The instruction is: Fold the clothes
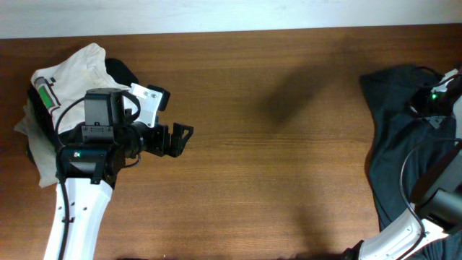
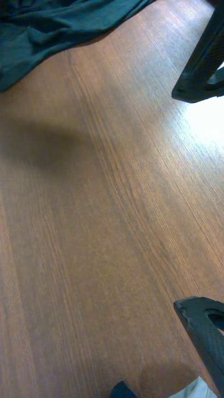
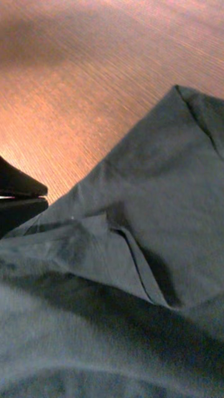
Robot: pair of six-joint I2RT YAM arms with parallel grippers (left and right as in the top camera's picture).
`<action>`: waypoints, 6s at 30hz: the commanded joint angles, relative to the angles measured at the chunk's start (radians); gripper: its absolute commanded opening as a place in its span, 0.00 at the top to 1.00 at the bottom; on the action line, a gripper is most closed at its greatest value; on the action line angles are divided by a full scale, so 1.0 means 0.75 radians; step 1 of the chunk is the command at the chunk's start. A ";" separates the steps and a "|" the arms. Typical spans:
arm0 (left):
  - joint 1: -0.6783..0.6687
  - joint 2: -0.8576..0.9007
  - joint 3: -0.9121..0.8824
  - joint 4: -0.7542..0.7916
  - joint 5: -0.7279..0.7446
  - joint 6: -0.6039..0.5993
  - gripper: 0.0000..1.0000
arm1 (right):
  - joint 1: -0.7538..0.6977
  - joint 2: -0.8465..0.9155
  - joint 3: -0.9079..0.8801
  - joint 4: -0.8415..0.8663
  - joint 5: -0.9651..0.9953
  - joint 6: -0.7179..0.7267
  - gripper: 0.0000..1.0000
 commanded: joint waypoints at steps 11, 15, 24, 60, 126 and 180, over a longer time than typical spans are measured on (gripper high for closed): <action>-0.002 -0.005 0.017 -0.007 0.015 -0.007 0.01 | 0.253 0.086 0.008 0.198 0.429 0.080 0.42; -0.002 -0.005 0.017 -0.007 0.015 -0.008 0.01 | 0.207 0.292 0.008 0.259 0.430 0.080 0.20; -0.002 -0.006 0.017 -0.011 0.014 -0.027 0.01 | 0.749 0.410 0.008 0.238 0.136 0.107 0.96; -0.100 0.907 -0.036 0.229 -0.485 -0.037 0.52 | -0.286 0.106 -0.156 -0.404 0.274 0.055 0.52; -0.063 1.144 0.511 0.254 -0.289 -0.059 0.23 | 0.269 0.214 0.065 -0.394 0.334 -0.028 0.44; 0.040 1.495 0.693 0.663 -0.725 -0.155 0.88 | 0.411 0.079 0.305 -0.546 -0.002 -0.146 0.30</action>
